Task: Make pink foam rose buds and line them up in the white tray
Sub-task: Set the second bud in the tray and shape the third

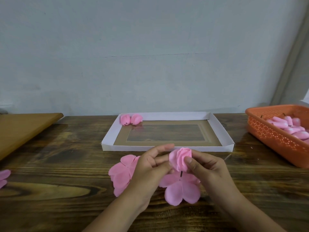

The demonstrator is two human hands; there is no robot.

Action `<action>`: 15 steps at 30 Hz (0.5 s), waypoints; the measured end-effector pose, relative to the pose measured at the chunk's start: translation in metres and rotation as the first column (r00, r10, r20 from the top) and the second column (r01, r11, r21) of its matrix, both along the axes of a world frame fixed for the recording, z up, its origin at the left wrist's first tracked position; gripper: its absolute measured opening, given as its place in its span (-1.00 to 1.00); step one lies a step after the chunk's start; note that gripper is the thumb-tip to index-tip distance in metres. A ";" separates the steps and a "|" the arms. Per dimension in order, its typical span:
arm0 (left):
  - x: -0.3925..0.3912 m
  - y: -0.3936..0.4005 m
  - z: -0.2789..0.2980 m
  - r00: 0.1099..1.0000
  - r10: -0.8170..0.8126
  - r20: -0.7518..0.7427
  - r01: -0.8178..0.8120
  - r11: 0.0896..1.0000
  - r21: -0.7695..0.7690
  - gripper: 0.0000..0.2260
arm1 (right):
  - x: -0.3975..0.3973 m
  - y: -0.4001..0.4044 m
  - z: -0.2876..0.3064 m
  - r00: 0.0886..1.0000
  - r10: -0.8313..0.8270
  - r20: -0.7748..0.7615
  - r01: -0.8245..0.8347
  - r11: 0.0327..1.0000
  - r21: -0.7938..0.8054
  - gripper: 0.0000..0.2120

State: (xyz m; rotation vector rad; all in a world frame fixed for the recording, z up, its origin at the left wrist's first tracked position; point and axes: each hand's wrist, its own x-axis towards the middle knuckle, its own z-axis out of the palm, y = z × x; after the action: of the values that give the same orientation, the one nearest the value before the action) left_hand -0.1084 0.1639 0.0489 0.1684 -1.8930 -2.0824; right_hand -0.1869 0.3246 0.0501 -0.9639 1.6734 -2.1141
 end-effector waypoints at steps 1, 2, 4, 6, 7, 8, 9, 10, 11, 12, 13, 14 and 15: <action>0.000 -0.001 0.000 1.000 -0.020 -0.004 0.020 1.000 0.002 -0.58 | 0.000 0.000 0.000 1.000 -0.004 0.011 0.004 1.000 -0.003 -0.79; 0.001 -0.002 0.001 0.999 -0.036 -0.008 0.036 0.999 -0.001 -0.54 | 0.000 0.000 0.001 1.000 0.002 0.026 -0.002 1.000 -0.012 -0.78; 0.001 -0.004 0.000 0.999 -0.048 -0.022 0.048 0.999 -0.015 -0.54 | 0.000 -0.001 0.002 0.999 0.020 0.045 -0.019 0.999 -0.030 -0.78; 0.001 -0.002 0.001 0.998 -0.050 -0.026 0.050 0.999 0.008 -0.60 | 0.001 0.000 0.002 0.999 0.026 0.044 -0.025 0.999 -0.033 -0.79; 0.000 -0.002 0.002 0.999 -0.046 -0.027 0.047 0.999 0.028 -0.61 | 0.001 0.000 0.002 0.999 0.024 0.042 -0.022 0.999 -0.029 -0.79; 0.000 -0.001 0.003 0.999 -0.041 -0.025 0.042 0.998 0.044 -0.59 | 0.001 0.000 0.002 0.999 0.020 0.038 -0.020 1.000 -0.021 -0.79; 0.000 0.000 0.004 0.999 -0.035 -0.026 0.036 0.998 0.052 -0.57 | 0.002 0.000 0.002 0.999 0.018 0.036 -0.017 1.000 -0.012 -0.78; 0.000 0.000 0.005 0.999 -0.029 -0.027 0.031 0.998 0.059 -0.57 | 0.002 0.000 0.002 0.999 0.017 0.036 -0.017 1.000 -0.004 -0.77; 0.000 0.000 0.005 0.999 -0.024 -0.029 0.026 0.998 0.064 -0.58 | 0.002 0.000 0.002 0.999 0.018 0.038 -0.018 1.000 0.003 -0.76; 0.000 0.000 0.005 0.999 -0.021 -0.032 0.023 0.997 0.072 -0.59 | 0.001 0.000 0.001 0.999 0.018 0.033 -0.019 1.000 0.010 -0.77; 0.000 0.000 0.004 0.999 -0.016 -0.034 0.019 0.997 0.077 -0.60 | 0.001 -0.001 0.000 1.000 0.019 0.023 -0.019 1.000 0.016 -0.78; 0.000 0.000 0.004 0.999 -0.012 -0.035 0.015 0.997 0.082 -0.61 | 0.001 -0.001 0.000 1.000 0.022 0.011 -0.022 1.000 0.019 -0.80; 0.000 -0.001 0.004 0.999 -0.010 -0.037 0.013 0.996 0.084 -0.62 | 0.001 -0.001 -0.001 1.000 0.025 0.003 -0.025 0.999 0.020 -0.81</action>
State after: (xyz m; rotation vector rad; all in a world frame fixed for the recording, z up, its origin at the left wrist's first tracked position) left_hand -0.1086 0.1634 0.0525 0.1385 -1.7911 -2.1589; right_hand -0.1860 0.3240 0.0490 -0.9704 1.6693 -2.0780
